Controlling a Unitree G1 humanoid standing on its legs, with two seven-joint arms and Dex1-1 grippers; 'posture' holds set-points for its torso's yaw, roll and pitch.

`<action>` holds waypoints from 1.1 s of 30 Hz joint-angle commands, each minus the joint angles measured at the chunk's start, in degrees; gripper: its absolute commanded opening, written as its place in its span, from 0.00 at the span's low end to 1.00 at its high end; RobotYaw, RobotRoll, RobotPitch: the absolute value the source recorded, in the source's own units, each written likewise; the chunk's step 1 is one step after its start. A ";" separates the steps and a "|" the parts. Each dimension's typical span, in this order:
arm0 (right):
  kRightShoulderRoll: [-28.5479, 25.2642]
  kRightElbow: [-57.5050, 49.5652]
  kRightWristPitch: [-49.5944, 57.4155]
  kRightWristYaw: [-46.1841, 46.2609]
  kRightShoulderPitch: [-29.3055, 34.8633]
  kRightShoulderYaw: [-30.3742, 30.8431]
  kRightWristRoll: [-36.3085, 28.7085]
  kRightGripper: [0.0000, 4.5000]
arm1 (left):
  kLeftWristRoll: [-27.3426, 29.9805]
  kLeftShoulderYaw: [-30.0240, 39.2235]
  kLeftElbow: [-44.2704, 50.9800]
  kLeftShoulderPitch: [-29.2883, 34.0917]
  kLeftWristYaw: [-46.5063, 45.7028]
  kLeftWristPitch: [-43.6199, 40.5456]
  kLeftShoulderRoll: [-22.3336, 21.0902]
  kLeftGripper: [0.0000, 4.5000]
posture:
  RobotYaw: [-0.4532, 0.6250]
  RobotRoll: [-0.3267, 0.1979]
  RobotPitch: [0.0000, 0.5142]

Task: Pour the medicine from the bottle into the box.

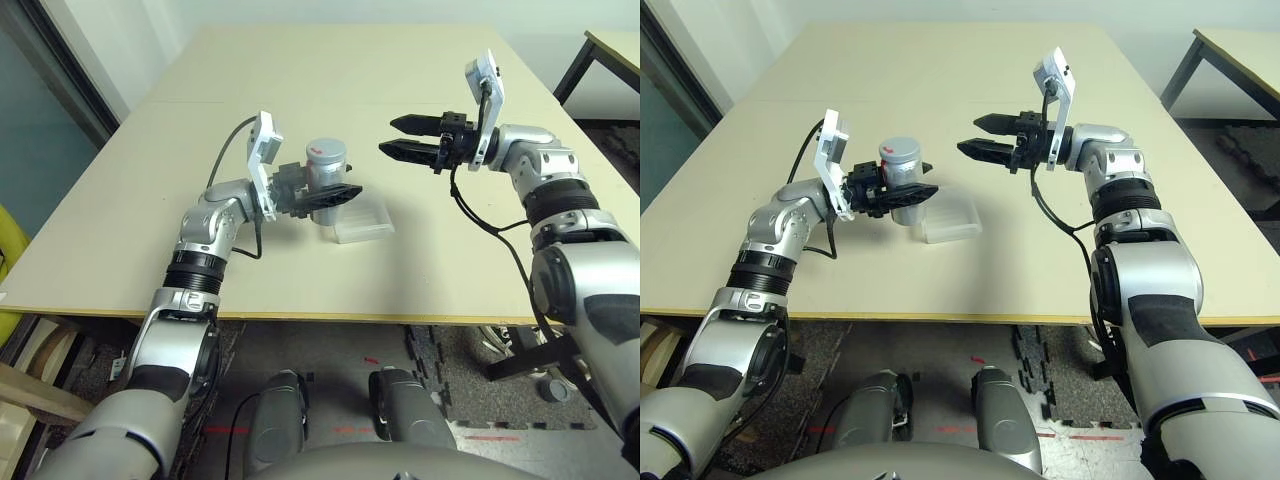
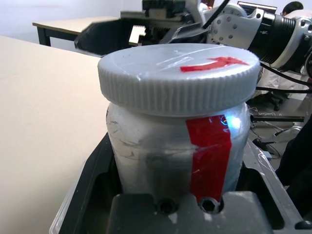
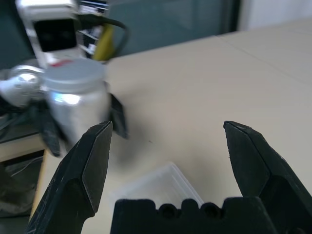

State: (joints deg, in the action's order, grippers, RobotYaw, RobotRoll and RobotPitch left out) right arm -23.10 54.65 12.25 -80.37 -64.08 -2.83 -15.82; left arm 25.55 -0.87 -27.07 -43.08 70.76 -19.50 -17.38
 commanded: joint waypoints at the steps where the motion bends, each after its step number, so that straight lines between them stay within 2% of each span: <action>1: 1.41 -6.03 2.93 -1.57 1.40 0.97 -1.25 1.00 | -1.11 -0.27 -1.21 -1.08 -0.16 1.26 -0.06 0.62 | 0.27 0.62 0.10; 9: 4.27 -15.28 7.50 -0.50 3.49 2.40 -2.42 1.00 | -2.10 -0.53 -2.95 -2.04 -0.61 2.74 0.60 0.62 | 0.26 0.62 0.09; 14: 5.98 -16.64 8.11 0.67 3.51 3.09 -2.71 1.00 | -2.40 -0.84 -3.77 -2.54 -0.45 3.31 0.96 0.62 | 0.26 0.62 0.09; 33: 10.99 -10.90 4.87 5.53 0.25 4.03 -1.55 1.00 | -2.54 -1.28 -1.98 -1.58 -0.54 2.65 2.02 0.62 | 0.27 0.62 0.10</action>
State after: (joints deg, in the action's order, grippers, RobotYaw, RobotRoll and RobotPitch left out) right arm -12.23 42.71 17.95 -75.34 -62.89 1.19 -17.92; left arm 23.60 -1.33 -30.06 -44.65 70.09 -16.41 -15.17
